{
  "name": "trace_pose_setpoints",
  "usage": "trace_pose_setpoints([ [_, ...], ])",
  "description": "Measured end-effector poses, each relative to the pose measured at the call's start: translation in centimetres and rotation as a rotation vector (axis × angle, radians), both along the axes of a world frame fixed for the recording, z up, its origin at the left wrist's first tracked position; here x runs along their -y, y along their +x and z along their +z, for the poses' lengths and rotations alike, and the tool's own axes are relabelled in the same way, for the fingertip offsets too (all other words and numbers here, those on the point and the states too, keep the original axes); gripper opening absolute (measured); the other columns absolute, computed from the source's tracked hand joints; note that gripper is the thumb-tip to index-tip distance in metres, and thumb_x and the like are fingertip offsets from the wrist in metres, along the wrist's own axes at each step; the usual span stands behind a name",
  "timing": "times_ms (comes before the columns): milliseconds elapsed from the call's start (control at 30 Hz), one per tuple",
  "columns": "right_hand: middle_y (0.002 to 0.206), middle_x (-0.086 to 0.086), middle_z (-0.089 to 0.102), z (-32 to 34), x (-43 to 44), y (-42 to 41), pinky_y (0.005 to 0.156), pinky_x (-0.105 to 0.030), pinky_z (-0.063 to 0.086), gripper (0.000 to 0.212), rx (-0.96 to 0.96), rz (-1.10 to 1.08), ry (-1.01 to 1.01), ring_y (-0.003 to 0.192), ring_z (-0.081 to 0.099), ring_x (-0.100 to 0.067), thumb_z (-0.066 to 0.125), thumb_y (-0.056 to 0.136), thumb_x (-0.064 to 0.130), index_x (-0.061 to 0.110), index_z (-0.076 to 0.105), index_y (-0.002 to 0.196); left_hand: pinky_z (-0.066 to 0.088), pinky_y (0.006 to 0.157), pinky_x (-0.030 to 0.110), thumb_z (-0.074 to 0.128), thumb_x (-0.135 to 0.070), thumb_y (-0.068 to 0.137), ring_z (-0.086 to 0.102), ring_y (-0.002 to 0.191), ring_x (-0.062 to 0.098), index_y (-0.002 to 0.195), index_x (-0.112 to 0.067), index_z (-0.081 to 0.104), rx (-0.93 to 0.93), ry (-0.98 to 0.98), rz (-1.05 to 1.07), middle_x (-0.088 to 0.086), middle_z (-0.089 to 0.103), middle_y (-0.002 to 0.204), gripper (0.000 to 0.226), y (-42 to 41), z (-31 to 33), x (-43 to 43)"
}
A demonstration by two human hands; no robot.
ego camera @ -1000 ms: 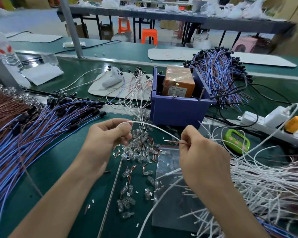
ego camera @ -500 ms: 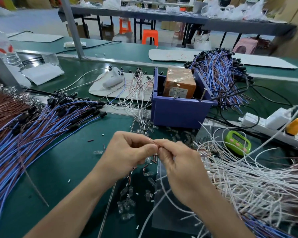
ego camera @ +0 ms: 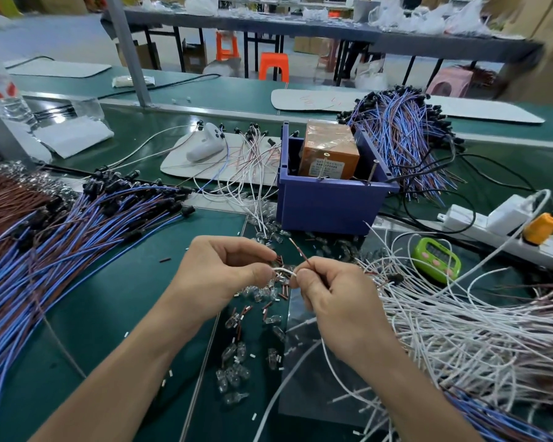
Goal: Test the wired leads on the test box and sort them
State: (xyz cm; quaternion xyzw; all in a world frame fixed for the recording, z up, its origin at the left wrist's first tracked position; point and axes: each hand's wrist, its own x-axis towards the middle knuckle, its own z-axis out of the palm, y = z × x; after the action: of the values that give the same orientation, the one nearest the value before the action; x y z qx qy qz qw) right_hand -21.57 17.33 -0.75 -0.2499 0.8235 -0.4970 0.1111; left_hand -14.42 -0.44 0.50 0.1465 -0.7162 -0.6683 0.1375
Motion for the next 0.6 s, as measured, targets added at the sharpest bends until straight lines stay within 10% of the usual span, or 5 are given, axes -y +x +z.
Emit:
trace_pose_setpoints([
  [233, 0.064, -0.005, 0.065, 0.4, -0.3, -0.3, 0.041, -0.018, 0.030, 0.031, 0.020, -0.078, -0.093, 0.041, 0.039, -0.003, 0.056, 0.103, 0.026, 0.025, 0.069, 0.076, 0.055, 0.067, 0.016, 0.082, 0.004, 0.079, 0.072, 0.068, 0.012, 0.085, -0.027, 0.084, -0.044, -0.053, 0.170, 0.006, 0.079, 0.078, 0.031, -0.2, -0.4, 0.8],
  [433, 0.063, 0.000, 0.065, 0.8, -0.4, -0.1, 0.048, -0.020, 0.040, 0.030, 0.056, 0.096, -0.107, 0.051, 0.049, -0.001, 0.055, 0.104, 0.022, 0.020, 0.070, 0.077, 0.062, 0.078, 0.038, 0.083, -0.024, 0.077, 0.073, 0.086, 0.020, 0.105, -0.041, 0.081, -0.064, -0.032, -0.133, 0.012, 0.079, 0.094, 0.033, -0.4, -0.7, -2.0],
  [600, 0.077, 0.009, 0.074, 1.7, -1.0, -0.7, 0.065, -0.038, 0.056, 0.019, 0.115, 0.255, 0.030, 0.067, 0.065, -0.003, 0.060, 0.100, 0.029, 0.027, 0.077, 0.091, 0.056, 0.071, 0.016, 0.086, -0.026, 0.070, 0.075, 0.077, 0.012, 0.089, -0.020, 0.085, -0.135, 0.145, -0.140, 0.008, 0.080, 0.084, 0.020, -0.4, -0.5, -2.1],
])
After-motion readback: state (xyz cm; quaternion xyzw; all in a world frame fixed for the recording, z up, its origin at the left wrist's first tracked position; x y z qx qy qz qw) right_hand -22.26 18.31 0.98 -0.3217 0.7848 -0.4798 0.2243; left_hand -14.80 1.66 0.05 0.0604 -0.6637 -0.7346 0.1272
